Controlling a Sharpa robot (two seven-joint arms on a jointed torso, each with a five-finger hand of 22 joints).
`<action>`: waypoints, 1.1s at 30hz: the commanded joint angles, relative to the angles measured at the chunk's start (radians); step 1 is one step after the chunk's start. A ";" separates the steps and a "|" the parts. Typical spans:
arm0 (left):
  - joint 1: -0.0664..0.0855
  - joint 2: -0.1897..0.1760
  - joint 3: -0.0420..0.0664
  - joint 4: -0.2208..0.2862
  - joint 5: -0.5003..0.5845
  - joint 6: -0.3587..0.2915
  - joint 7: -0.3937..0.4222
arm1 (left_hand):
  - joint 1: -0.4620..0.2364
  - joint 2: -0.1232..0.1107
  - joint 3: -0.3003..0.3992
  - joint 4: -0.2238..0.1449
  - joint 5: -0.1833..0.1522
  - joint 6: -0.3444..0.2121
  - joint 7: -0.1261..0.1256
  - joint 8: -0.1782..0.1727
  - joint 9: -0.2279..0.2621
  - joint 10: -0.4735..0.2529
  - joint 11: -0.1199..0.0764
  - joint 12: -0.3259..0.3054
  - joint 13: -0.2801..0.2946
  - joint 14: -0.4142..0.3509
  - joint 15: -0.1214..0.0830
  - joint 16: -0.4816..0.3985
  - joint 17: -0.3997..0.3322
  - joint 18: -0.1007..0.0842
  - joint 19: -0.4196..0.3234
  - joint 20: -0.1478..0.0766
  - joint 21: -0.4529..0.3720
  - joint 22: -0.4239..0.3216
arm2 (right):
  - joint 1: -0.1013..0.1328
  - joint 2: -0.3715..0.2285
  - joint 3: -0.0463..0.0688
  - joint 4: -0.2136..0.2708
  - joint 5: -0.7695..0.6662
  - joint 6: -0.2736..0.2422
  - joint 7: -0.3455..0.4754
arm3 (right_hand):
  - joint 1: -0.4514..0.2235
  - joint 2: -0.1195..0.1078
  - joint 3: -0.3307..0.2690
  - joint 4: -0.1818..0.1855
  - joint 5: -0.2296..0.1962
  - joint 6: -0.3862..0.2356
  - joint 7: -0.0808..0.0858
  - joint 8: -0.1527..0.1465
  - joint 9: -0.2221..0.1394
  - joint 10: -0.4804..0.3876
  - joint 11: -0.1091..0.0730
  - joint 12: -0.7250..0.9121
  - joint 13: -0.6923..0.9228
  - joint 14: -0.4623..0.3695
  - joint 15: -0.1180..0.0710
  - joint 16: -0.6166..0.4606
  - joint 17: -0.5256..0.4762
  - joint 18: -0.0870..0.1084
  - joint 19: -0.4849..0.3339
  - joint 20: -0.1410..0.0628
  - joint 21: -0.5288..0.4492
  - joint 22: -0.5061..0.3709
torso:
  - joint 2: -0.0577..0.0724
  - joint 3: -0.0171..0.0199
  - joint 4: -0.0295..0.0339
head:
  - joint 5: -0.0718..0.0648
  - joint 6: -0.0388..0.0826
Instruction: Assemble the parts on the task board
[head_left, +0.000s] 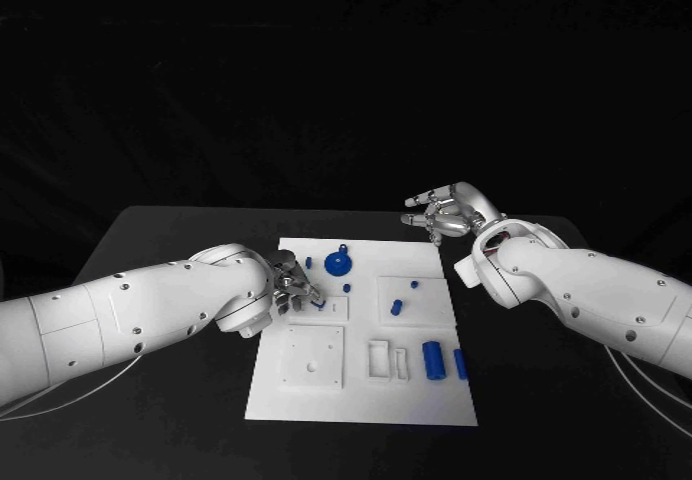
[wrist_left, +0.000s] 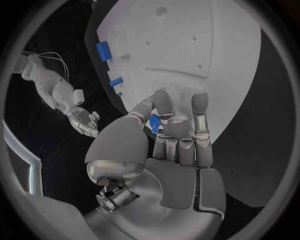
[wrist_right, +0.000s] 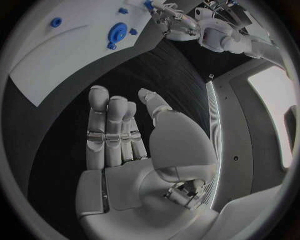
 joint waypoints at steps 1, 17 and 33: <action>-0.001 0.000 0.001 0.004 -0.014 0.010 -0.004 | 0.007 0.012 -0.001 0.001 0.004 0.235 -0.119 0.045 0.649 0.039 -0.017 0.005 0.001 0.003 -0.002 0.004 0.000 -0.016 0.006 0.000 -0.014 0.014 | 0.000 0.000 0.001 0.002 0.003 0.005 0.009 | -0.013 0.001 0.001 -0.005 0.006 0.005 0.003 -0.004 -0.002 -0.004 0.000 0.005 -0.003 0.006 -0.004 -0.006 0.002 0.021 0.041 0.003 -0.002 -0.002 | 0.000 -0.0003 -0.0002 | 0.000 -0.002; -0.006 0.001 0.000 0.007 -0.025 0.030 -0.008 | 0.009 0.009 -0.007 0.008 -0.009 0.232 -0.118 0.043 0.640 0.038 -0.016 -0.002 -0.001 -0.001 -0.002 -0.004 -0.021 -0.022 0.053 0.000 -0.139 0.134 | 0.000 -0.001 0.001 0.001 0.004 0.014 0.006 | -0.015 0.002 0.001 -0.004 0.008 0.005 0.003 -0.004 -0.002 -0.005 0.000 0.007 -0.005 0.007 -0.004 -0.007 0.004 0.021 0.041 0.003 -0.003 -0.003 | 0.000 0.0001 0.0000 | -0.004 -0.006; -0.008 0.001 0.000 0.014 -0.043 0.076 -0.007 | 0.012 -0.029 -0.014 0.026 0.041 0.237 -0.117 0.038 0.618 0.038 -0.014 -0.007 -0.002 -0.008 0.000 -0.006 -0.030 -0.023 0.054 0.003 -0.153 0.136 | -0.001 0.000 0.001 -0.002 0.005 0.021 0.005 | -0.019 0.003 0.002 -0.004 0.015 0.007 0.002 -0.004 -0.001 -0.006 0.000 0.008 -0.007 0.006 -0.004 -0.008 0.005 0.021 0.041 0.003 -0.003 -0.004 | 0.000 0.0009 0.0000 | -0.007 -0.011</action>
